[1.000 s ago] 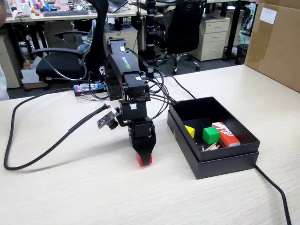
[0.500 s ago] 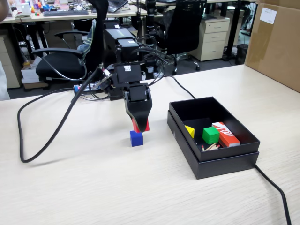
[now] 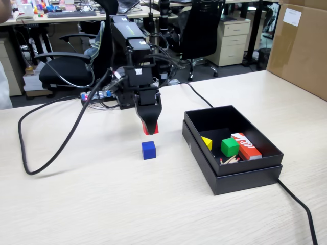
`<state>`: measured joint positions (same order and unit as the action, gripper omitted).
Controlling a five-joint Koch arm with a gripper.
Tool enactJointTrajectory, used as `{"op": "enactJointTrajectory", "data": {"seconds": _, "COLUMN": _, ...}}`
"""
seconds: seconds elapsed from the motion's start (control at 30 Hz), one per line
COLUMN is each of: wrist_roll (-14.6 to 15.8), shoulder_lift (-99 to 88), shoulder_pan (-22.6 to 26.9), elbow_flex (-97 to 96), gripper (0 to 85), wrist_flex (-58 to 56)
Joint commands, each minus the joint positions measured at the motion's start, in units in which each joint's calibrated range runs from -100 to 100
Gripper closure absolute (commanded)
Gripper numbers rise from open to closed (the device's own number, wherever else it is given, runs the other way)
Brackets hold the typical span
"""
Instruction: Put the red cube on top of the blue cube
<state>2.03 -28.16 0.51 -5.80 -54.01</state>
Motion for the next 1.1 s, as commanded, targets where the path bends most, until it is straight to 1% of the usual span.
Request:
{"op": "enactJointTrajectory", "data": {"seconds": 0.0, "wrist_roll": 0.0, "shoulder_lift": -3.5, "shoulder_pan": 0.0, "elbow_flex": 1.3, "gripper": 84.7, "wrist_flex": 2.4}}
{"op": "enactJointTrajectory", "data": {"seconds": 0.13, "wrist_roll": 0.0, "shoulder_lift": -3.3, "shoulder_pan": -0.1, "elbow_flex": -1.5, "gripper": 84.7, "wrist_flex": 5.6}}
{"op": "enactJointTrajectory", "data": {"seconds": 0.47, "wrist_roll": 0.1, "shoulder_lift": 0.1, "shoulder_pan": -0.1, "elbow_flex": -0.5, "gripper": 84.6, "wrist_flex": 8.5}}
{"op": "enactJointTrajectory", "data": {"seconds": 1.07, "wrist_roll": 0.0, "shoulder_lift": 2.6, "shoulder_pan": -0.9, "elbow_flex": -1.6, "gripper": 84.6, "wrist_flex": 9.7}}
